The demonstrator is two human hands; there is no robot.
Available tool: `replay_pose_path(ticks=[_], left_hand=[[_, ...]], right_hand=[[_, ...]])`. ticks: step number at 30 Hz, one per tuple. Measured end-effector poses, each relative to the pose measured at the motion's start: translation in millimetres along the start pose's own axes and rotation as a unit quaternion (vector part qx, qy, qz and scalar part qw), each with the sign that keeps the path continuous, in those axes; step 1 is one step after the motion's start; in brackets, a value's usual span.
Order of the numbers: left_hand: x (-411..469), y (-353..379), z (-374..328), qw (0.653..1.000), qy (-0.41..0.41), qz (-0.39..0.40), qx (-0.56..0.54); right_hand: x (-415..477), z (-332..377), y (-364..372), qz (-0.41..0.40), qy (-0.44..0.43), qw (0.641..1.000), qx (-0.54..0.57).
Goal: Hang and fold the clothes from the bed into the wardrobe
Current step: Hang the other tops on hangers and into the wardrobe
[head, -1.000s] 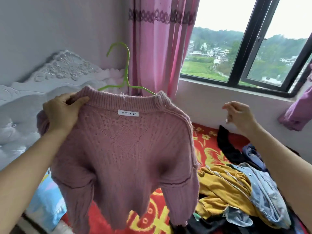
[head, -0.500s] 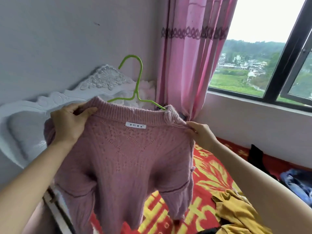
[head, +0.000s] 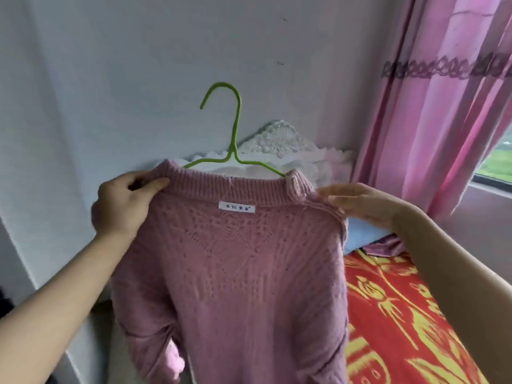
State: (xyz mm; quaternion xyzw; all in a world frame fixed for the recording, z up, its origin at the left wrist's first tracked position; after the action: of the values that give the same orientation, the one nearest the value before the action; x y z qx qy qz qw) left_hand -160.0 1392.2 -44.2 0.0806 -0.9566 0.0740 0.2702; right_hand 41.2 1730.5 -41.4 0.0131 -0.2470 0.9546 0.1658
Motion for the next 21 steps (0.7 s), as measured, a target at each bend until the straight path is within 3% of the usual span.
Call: replay_pose_path(ticks=[5,7,16,21], left_hand=[[7.1,-81.2,-2.5,0.997,0.017,-0.06,0.046],[10.4,-111.8,-3.6,0.996,0.023,-0.067,0.063],[36.1,-312.6,43.8,0.986,0.028,-0.04,0.162],[56.7,-441.9,98.5,0.956,-0.019,-0.098,0.274]], right_hand=[[45.7,104.1,109.8,0.008,-0.153,0.974,-0.165],[51.5,131.7,154.1,0.04,-0.17,0.967,-0.187],[51.0,231.4,348.5,0.192,-0.135,0.971,0.045],[46.5,289.9,480.6,0.225,-0.084,0.968,0.072]])
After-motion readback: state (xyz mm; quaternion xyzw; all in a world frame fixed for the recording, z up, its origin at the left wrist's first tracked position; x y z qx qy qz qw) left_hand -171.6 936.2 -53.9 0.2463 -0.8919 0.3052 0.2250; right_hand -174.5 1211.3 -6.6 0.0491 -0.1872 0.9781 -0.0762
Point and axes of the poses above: each hand's wrist, its own x-axis towards the middle knuckle, its own y-axis out of the palm, z = x × y, the point moved 10 cm from there along x, towards the middle knuckle, and after that the axes turned 7 degrees about -z, right-handed, at the moved point
